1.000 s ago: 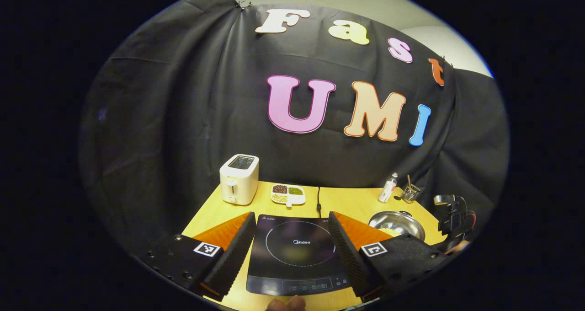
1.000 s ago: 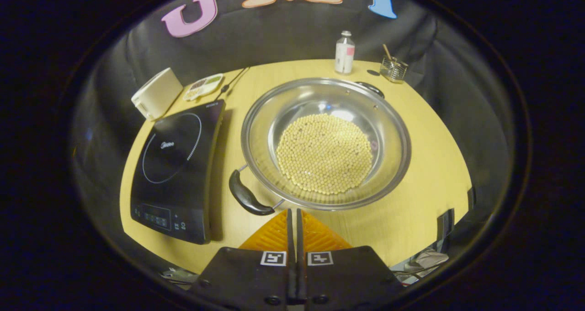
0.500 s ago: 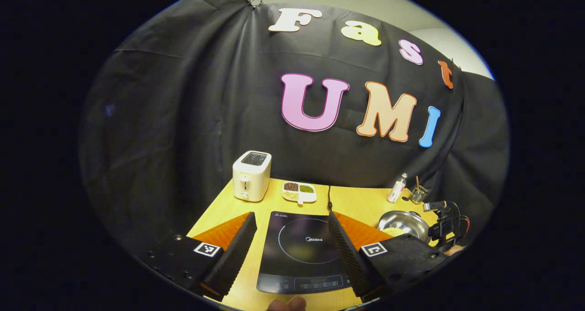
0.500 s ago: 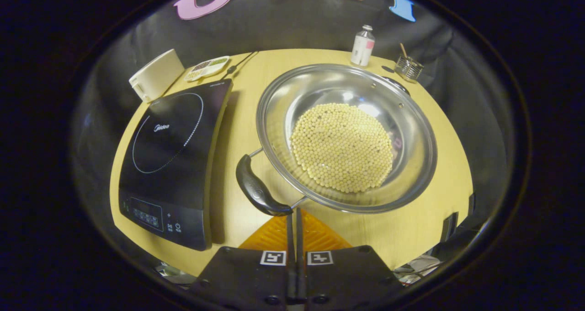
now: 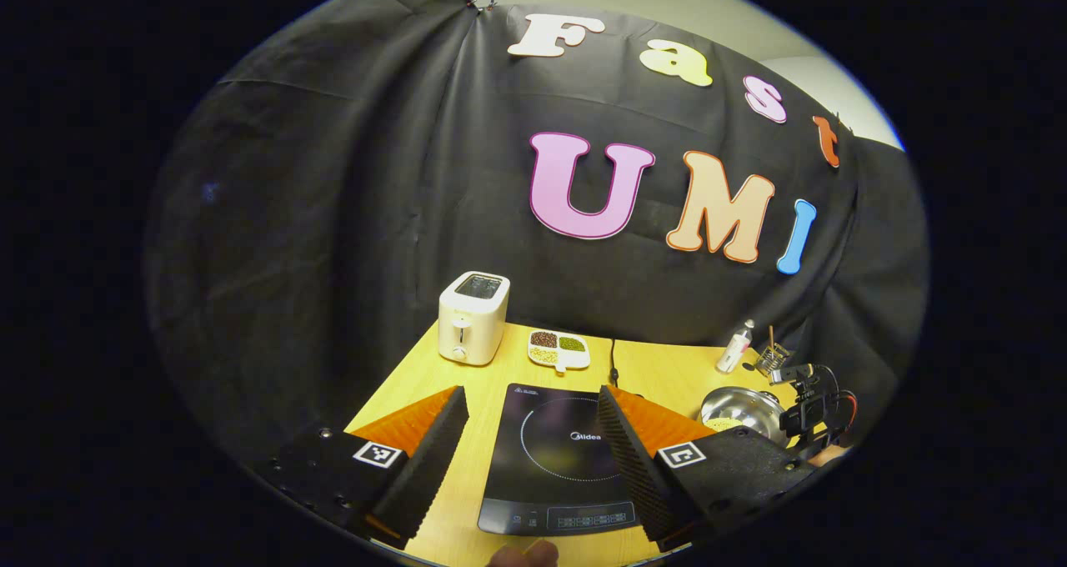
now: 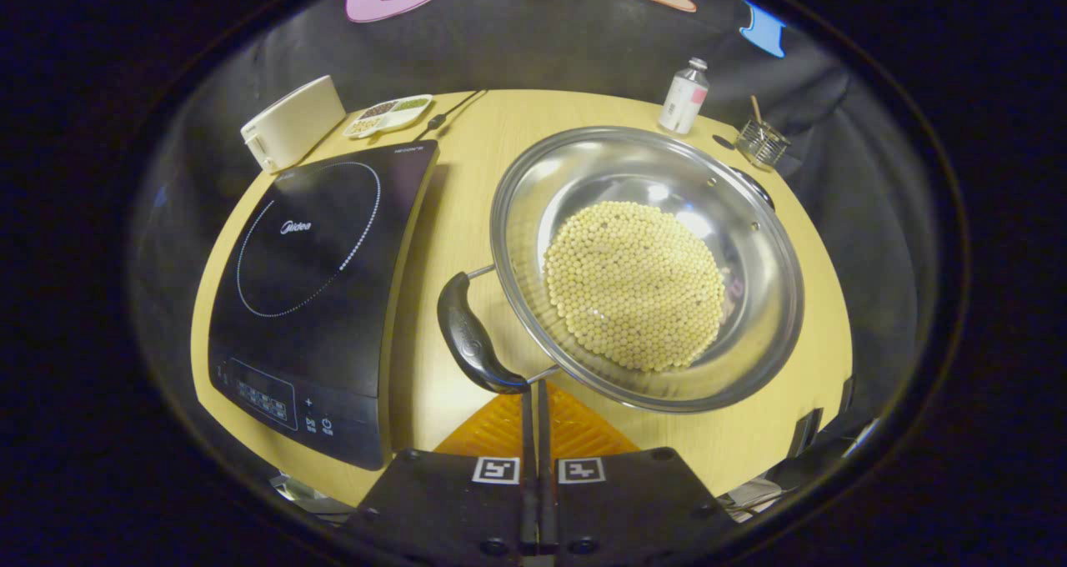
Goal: First push the handle of the pot to place it horizontally, then grasp the pot with both hands and set it on the induction cooktop.
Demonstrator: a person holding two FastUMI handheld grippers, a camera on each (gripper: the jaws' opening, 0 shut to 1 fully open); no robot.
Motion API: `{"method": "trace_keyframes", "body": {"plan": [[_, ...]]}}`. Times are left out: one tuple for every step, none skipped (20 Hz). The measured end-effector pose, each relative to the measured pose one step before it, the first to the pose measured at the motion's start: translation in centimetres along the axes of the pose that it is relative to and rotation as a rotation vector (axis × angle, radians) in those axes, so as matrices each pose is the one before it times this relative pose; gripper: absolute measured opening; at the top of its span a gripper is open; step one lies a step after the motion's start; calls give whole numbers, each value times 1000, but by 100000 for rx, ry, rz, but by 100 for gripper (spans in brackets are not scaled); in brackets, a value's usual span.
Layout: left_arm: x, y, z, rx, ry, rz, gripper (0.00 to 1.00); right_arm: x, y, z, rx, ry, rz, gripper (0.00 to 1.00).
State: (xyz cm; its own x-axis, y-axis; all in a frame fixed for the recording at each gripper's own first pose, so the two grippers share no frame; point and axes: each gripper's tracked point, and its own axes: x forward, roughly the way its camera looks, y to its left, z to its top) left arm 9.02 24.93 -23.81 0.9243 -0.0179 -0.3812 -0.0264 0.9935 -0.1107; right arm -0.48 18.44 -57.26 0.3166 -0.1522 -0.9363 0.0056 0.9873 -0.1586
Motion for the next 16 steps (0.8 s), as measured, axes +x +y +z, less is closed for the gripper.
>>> {"method": "trace_keyframes", "body": {"plan": [[182, 13, 58, 216, 88, 324, 96, 115, 324, 210, 254, -288, 398, 0], [20, 124, -137, -85, 257, 220, 96, 164, 363, 479, 371, -297, 475, 0], [-60, 22, -9, -115, 388, 332, 96, 195, 336, 341, 387, -283, 563, 0], [-85, 2, -37, -101, 114, 123, 96, 181, 373, 498, 442, -323, 569, 2], [33, 2, -14, 161, 129, 85, 96, 261, 313, 478, 660, -262, 654, 0], [-64, -9, 20, 191, -84, -5, 96, 180, 387, 600, 962, -381, 579, 0], [-13, -94, 123, 231, 71, 105, 96, 215, 316, 442, 1210, -418, 490, 0], [81, 45, -69, 178, -56, 176, 96, 218, 283, 634, 1534, -377, 354, 3], [69, -74, -55, 100, 183, 187, 96, 219, 300, 397, 1523, -563, 489, 3], [-112, -39, 78, 44, 107, 159, 96, 153, 325, 489, 1264, -329, 506, 2], [-4, -121, 183, 86, -167, -35, 96, 198, 247, 345, 629, -554, 540, 2], [-93, -108, -101, 268, 18, -58, 96, 169, 164, 271, 452, -137, 459, 2], [-11, -48, 19, 449, 8, -86, 96, 83, 169, 135, 1268, -187, 363, 2], [-186, -200, 126, 553, -185, -33, 96, 132, 117, 235, 1938, 112, 492, 2], [-111, -194, 229, 531, -230, -164, 96, 118, 137, 178, 1993, 159, 606, 7], [-157, -3, 101, 614, -149, -88, 96, 62, 132, 273, 1718, 180, 643, 2]]}}
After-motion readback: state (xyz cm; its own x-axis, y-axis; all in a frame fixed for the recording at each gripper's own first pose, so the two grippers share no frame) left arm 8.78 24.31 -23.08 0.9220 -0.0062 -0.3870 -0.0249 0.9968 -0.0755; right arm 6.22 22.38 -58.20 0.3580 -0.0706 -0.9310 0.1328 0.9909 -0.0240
